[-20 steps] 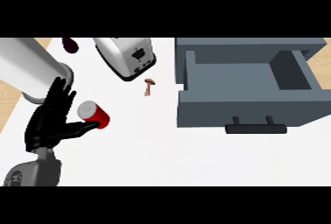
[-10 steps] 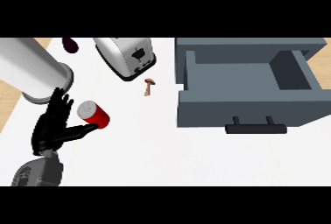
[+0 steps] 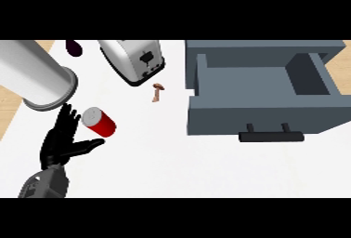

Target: Pick up the can, place it into the drawer and close the drawer

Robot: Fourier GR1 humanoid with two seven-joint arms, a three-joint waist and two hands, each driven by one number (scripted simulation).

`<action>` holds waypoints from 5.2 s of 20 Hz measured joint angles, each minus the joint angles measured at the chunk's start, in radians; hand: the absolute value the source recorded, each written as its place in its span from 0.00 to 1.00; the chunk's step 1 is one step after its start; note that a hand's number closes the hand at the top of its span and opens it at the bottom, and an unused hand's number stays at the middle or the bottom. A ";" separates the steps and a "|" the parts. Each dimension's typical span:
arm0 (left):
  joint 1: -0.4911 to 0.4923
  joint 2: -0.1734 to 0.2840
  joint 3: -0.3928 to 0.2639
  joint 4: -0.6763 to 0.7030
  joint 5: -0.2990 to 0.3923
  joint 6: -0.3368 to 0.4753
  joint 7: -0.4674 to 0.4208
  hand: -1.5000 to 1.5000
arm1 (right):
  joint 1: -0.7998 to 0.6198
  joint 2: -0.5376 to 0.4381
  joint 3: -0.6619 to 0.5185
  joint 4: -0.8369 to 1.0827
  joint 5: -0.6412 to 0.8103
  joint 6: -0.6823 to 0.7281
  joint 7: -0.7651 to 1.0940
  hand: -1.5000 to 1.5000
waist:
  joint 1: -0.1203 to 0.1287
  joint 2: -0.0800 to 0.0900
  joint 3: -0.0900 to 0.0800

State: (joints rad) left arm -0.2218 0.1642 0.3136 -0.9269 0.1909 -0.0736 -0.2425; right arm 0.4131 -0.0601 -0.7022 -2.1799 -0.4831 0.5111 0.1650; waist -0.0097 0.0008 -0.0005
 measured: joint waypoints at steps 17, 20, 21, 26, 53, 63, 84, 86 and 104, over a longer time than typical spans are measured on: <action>-0.204 0.043 0.052 0.456 0.044 -0.087 -0.207 0.00 | -0.017 0.007 -0.067 -0.042 -0.073 0.029 0.083 0.00 | -0.005 0.001 -0.001; -0.248 0.041 0.065 0.514 0.059 -0.093 -0.229 1.00 | -0.022 0.010 -0.069 -0.043 -0.073 0.036 0.093 0.00 | -0.006 0.002 -0.001; -0.255 0.045 0.066 0.533 0.060 -0.104 -0.240 1.00 | -0.027 0.020 -0.063 -0.051 -0.068 0.030 0.099 0.00 | -0.006 0.002 -0.001; -0.291 0.041 0.059 0.554 0.080 -0.173 -0.213 1.00 | -0.030 0.032 -0.061 -0.054 -0.063 0.037 0.115 0.00 | -0.004 0.001 -0.001; -0.153 -0.154 -0.208 -0.246 0.126 0.091 0.075 1.00 | 0.076 0.058 -0.037 -0.104 -0.099 0.015 0.067 0.00 | 0.008 -0.006 0.001; -0.244 -0.157 -0.303 -0.476 0.074 0.260 0.302 1.00 | 0.065 0.054 -0.002 -0.132 -0.089 -0.040 0.084 0.00 | 0.004 -0.003 0.001; -0.745 -0.164 -0.434 -0.232 0.083 0.588 0.433 1.00 | 0.021 0.041 0.018 -0.114 -0.071 -0.054 0.103 0.00 | -0.012 0.001 0.001; -0.800 -0.164 -0.434 -0.178 0.093 0.602 0.424 1.00 | 0.020 0.048 0.020 -0.113 -0.066 -0.051 0.099 0.00 | -0.014 0.001 0.001; -1.097 -0.164 -0.578 0.229 0.380 0.690 0.248 1.00 | -0.022 0.030 0.014 -0.095 -0.063 -0.052 0.111 0.00 | -0.041 0.007 0.001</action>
State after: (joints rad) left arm -1.3192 0.0000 -0.2640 -0.6974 0.5704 0.6161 0.0053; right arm 0.3907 -0.0304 -0.6884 -2.2754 -0.5458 0.4592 0.2755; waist -0.0504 0.0076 0.0009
